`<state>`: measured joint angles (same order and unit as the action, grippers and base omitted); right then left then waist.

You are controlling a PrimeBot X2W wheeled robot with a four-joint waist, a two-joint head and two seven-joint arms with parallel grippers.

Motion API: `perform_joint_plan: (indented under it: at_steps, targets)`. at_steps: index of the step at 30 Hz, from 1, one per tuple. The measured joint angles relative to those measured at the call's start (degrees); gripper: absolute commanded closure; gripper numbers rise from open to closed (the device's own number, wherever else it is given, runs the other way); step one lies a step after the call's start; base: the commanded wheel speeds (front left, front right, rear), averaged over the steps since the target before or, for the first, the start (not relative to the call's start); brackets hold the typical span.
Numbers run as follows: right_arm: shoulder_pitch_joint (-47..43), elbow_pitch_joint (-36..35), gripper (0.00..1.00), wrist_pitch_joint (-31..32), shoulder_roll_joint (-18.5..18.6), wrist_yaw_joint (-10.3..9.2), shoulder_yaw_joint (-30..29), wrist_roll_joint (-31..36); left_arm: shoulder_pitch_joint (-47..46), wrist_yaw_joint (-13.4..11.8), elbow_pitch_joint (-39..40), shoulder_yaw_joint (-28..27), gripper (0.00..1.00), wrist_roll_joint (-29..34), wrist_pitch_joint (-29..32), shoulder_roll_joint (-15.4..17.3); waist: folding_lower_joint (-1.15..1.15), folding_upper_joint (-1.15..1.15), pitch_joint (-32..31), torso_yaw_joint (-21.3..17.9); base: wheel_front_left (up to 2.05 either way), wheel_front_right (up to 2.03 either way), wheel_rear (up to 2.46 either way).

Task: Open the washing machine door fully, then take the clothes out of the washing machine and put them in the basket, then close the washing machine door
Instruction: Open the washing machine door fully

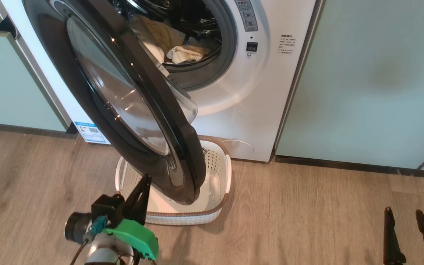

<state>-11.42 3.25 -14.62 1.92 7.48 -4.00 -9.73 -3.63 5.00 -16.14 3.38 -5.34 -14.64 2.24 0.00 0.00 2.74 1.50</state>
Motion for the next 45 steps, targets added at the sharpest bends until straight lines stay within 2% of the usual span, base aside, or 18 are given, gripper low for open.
perform_joint_plan:
  at_steps: [7, 11, 21, 23, 27, 32, 36, 41, 45]
  targets:
    - [0.0, 0.0, 0.00, 0.0, 0.0, 0.00, 0.0, 0.0, -0.1, -0.1, 0.3, -0.2, 1.00, -0.2, 0.0, 0.0, 0.00, 0.00, -0.3, -0.1, 0.00, 0.00, 0.00]
    - [0.0, 0.1, 0.00, 0.0, 0.0, 0.00, 0.0, 0.0, -0.9, -0.9, 4.0, -1.5, 1.00, 0.3, 0.0, 0.2, 0.00, 0.00, -0.2, -0.1, 0.00, 0.00, 0.00]
    - [0.1, 0.1, 0.00, 0.0, 0.0, 0.00, 0.0, 0.2, -8.9, -3.2, 27.4, -3.3, 1.00, 4.4, -0.1, 1.9, 0.00, 0.00, -0.4, -0.3, 0.00, 0.00, 0.00]
    - [0.1, 0.2, 0.00, 0.0, 0.0, 0.00, 0.1, 0.2, -10.3, -3.1, 33.9, -2.6, 1.00, 5.4, -0.1, 2.4, 0.00, 0.00, -0.5, -0.7, 0.00, 0.00, 0.00]
    - [0.1, 0.2, 0.00, 0.0, 0.0, 0.00, 0.3, 0.2, -11.1, -2.1, 38.0, 0.8, 1.00, 5.3, -0.1, 2.3, 0.00, 0.00, -0.7, -1.1, 0.00, 0.00, 0.00]
    - [0.1, 0.2, 0.00, 0.0, 0.0, 0.00, 0.4, 0.2, -10.0, 0.1, 37.0, 9.4, 1.00, 1.8, -0.1, 1.7, 0.00, 0.00, -0.9, -1.6, 0.00, 0.00, 0.00]
    - [0.1, 0.3, 0.00, 0.0, 0.0, 0.00, 0.5, 0.2, -7.9, 1.0, 34.1, 15.7, 1.00, -2.3, 3.0, 1.3, 0.00, 0.00, -1.0, -1.8, 0.00, 0.00, 0.00]
    - [0.1, 0.5, 0.00, 0.0, 0.0, 0.00, 0.5, 0.2, -6.8, 1.4, 29.3, 19.1, 1.00, -5.8, 8.2, 1.1, 0.00, 0.00, -1.1, -2.1, 0.00, 0.00, 0.00]
    - [0.1, 0.6, 0.00, 0.0, 0.0, 0.00, 0.5, 0.2, -6.5, 0.8, 24.6, 19.4, 1.00, -7.4, 11.1, 1.0, 0.00, 0.00, -1.3, -2.2, 0.00, 0.00, 0.00]
